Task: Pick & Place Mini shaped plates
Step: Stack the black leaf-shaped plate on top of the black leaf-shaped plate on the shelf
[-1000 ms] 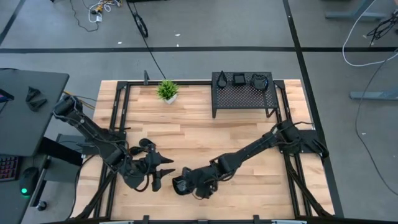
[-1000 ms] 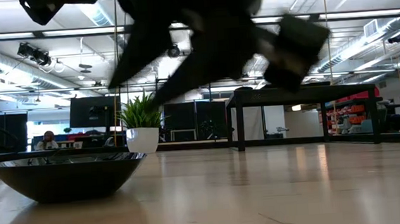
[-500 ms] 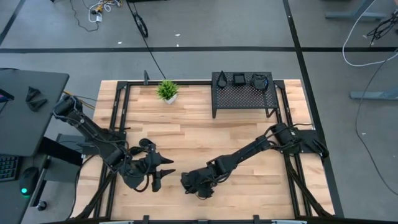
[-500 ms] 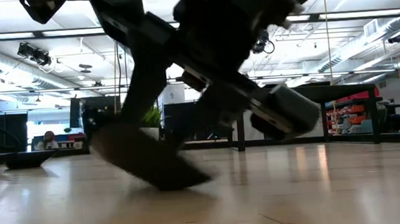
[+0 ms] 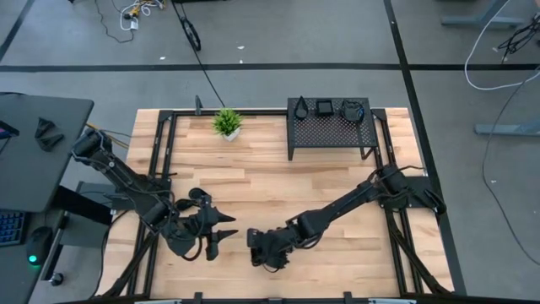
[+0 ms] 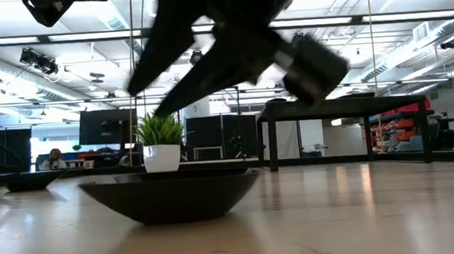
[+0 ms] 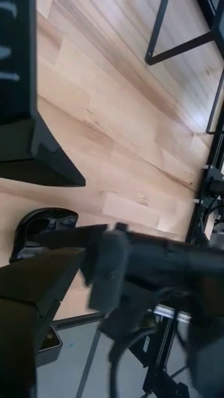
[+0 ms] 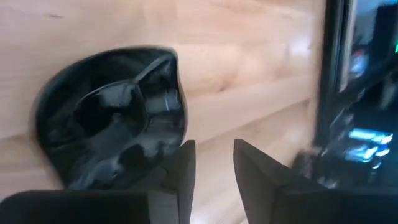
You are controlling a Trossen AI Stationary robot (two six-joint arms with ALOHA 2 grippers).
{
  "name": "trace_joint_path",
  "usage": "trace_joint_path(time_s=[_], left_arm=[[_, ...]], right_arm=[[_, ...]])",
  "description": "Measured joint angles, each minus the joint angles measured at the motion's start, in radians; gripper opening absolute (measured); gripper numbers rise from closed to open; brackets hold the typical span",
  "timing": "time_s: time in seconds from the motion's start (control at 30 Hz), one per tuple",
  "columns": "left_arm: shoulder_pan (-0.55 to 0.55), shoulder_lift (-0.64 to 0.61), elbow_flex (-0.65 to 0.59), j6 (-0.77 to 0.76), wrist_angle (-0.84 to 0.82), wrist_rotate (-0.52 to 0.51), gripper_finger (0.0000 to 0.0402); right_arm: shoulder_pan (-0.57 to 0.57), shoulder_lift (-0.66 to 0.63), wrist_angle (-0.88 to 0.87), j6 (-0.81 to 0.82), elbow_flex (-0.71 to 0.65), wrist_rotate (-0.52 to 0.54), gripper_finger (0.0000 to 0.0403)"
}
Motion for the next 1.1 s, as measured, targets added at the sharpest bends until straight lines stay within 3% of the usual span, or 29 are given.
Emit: trace_joint_path(time_s=[0.13, 0.37, 0.53, 0.73, 1.1], left_arm=[[0.0, 0.0, 0.0, 0.0, -0.003, 0.0, 0.0177], [0.0, -0.001, 0.0, -0.001, -0.003, 0.0, 0.0177], [0.0, -0.001, 0.0, -0.001, -0.003, 0.0, 0.0177], [0.0, -0.001, 0.0, -0.001, -0.002, -0.001, 0.0177], [0.0, -0.001, 0.0, -0.001, -0.002, -0.001, 0.0177]], right_arm=[[0.0, -0.056, -0.119, 0.147, 0.0, -0.021, 0.0123], [0.037, -0.064, -0.289, 0.416, 0.0, -0.24, 0.0166], [0.083, -0.03, -0.258, 0.49, -0.01, -0.201, 0.0168], [0.09, -0.019, -0.161, 0.635, -0.063, -0.079, 0.0142], [0.089, -0.019, 0.086, 0.667, -0.212, -0.079, 0.0104]])
